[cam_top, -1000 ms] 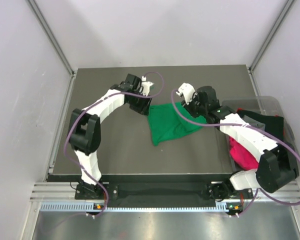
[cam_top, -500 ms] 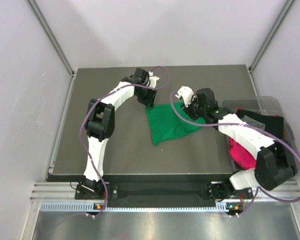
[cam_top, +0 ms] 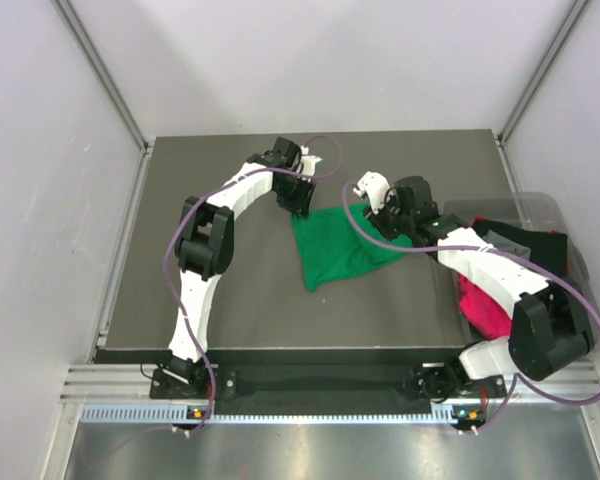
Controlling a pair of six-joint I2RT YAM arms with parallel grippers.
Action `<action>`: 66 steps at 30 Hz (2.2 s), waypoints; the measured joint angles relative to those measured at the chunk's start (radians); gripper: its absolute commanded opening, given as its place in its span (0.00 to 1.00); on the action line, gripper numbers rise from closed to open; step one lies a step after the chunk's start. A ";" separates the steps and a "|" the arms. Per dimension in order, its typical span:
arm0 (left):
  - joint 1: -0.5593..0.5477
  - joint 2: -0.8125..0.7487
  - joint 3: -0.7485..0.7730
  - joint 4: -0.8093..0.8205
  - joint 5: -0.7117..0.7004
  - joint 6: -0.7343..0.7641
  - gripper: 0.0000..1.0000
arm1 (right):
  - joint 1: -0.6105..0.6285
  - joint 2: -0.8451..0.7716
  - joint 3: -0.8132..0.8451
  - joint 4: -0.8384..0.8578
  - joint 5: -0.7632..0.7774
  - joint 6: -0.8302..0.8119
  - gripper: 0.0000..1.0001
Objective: Fold and stack the t-shirts
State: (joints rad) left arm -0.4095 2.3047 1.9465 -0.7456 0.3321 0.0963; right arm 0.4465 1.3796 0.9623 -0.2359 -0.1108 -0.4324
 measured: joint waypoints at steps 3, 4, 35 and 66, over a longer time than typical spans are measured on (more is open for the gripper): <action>-0.004 -0.022 -0.012 0.000 -0.002 0.000 0.38 | 0.000 0.001 -0.001 0.004 -0.003 0.000 0.33; -0.005 -0.034 -0.020 0.000 -0.004 0.000 0.38 | 0.000 0.001 -0.001 0.006 -0.005 0.000 0.33; -0.031 -0.055 -0.068 0.003 -0.063 0.003 0.29 | -0.011 0.000 -0.027 0.011 -0.032 0.007 0.34; -0.031 -0.468 0.364 -0.056 -0.196 0.175 0.00 | -0.108 -0.063 0.089 -0.025 0.084 0.014 0.32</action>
State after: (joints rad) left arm -0.4404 1.8362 2.3104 -0.8017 0.1360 0.2718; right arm 0.3386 1.3163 1.0512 -0.2607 -0.0265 -0.4179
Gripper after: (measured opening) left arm 0.011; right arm 0.320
